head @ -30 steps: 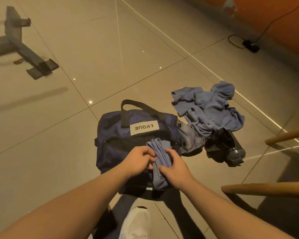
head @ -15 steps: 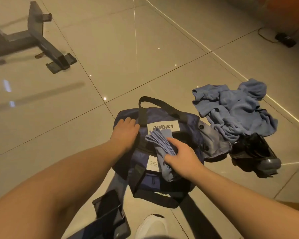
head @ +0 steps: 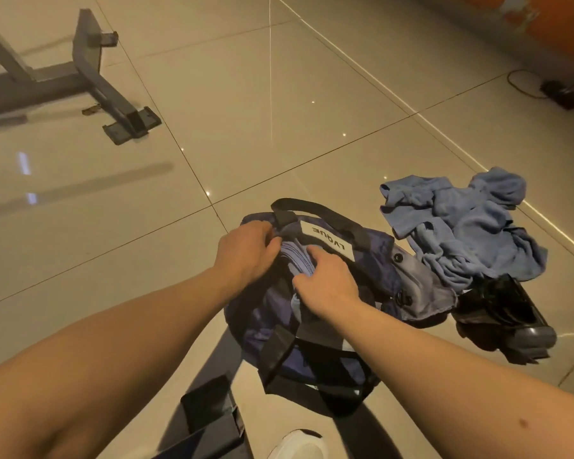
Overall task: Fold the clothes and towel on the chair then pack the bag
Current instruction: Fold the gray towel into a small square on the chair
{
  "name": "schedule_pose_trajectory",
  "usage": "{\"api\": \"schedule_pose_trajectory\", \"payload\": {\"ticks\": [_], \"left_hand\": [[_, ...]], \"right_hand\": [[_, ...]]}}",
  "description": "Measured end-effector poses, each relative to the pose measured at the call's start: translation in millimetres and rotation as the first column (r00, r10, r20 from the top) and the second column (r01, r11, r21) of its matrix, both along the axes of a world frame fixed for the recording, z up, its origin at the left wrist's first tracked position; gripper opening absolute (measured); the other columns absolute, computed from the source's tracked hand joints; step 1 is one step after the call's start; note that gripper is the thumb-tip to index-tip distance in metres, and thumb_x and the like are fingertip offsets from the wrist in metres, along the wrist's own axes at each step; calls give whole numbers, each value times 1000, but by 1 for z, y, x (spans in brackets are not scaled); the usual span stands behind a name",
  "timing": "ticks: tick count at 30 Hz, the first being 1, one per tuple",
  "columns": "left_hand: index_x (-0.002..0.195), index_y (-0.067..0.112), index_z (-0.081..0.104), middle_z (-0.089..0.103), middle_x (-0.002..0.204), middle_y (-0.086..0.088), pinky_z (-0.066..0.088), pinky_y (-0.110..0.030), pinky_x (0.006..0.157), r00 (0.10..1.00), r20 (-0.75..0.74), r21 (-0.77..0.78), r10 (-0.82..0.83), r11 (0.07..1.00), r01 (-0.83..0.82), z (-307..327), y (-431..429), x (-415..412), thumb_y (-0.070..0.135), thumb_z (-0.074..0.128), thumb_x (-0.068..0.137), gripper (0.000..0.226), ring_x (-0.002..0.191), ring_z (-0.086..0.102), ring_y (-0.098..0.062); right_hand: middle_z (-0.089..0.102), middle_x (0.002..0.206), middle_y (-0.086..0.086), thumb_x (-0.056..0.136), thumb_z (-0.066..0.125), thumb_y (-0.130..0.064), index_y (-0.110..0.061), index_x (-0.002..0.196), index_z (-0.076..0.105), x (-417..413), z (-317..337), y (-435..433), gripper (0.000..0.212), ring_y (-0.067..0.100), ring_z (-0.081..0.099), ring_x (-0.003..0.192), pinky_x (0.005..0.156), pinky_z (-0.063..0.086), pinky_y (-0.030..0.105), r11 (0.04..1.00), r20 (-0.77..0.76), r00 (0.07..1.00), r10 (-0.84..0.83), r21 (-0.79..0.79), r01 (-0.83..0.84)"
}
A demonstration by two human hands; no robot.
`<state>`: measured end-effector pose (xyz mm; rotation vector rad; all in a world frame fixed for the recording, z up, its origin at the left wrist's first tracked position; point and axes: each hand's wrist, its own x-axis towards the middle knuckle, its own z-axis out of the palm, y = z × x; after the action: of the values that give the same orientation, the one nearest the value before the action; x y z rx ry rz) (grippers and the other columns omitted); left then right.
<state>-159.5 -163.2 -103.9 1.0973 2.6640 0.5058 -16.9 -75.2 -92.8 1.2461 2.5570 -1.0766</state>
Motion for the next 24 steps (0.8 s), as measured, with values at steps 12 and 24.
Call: {"api": "schedule_pose_trajectory", "payload": {"ticks": [12,24], "left_hand": [[115,19,69,55,123,-3,40,-40,91,837,-276,-189,-471,881,433,-41,-52,19,42,49,92,37,110,46,-23],[85,24,57,55,96,5,37,-38,91,658,-188,-15,-730,672,741,-11,-86,0,44,55,90,21,96,46,-17]], "right_hand": [[61,111,2,88,64,-28,-27,124,57,-25,-18,-5,36,22,61,94,82,57,46,988,-69,986,-154,-8,154],[46,139,9,92,66,-48,-22,147,35,-24,-29,-28,68,30,53,122,96,51,47,974,-11,979,-202,-110,200]]}}
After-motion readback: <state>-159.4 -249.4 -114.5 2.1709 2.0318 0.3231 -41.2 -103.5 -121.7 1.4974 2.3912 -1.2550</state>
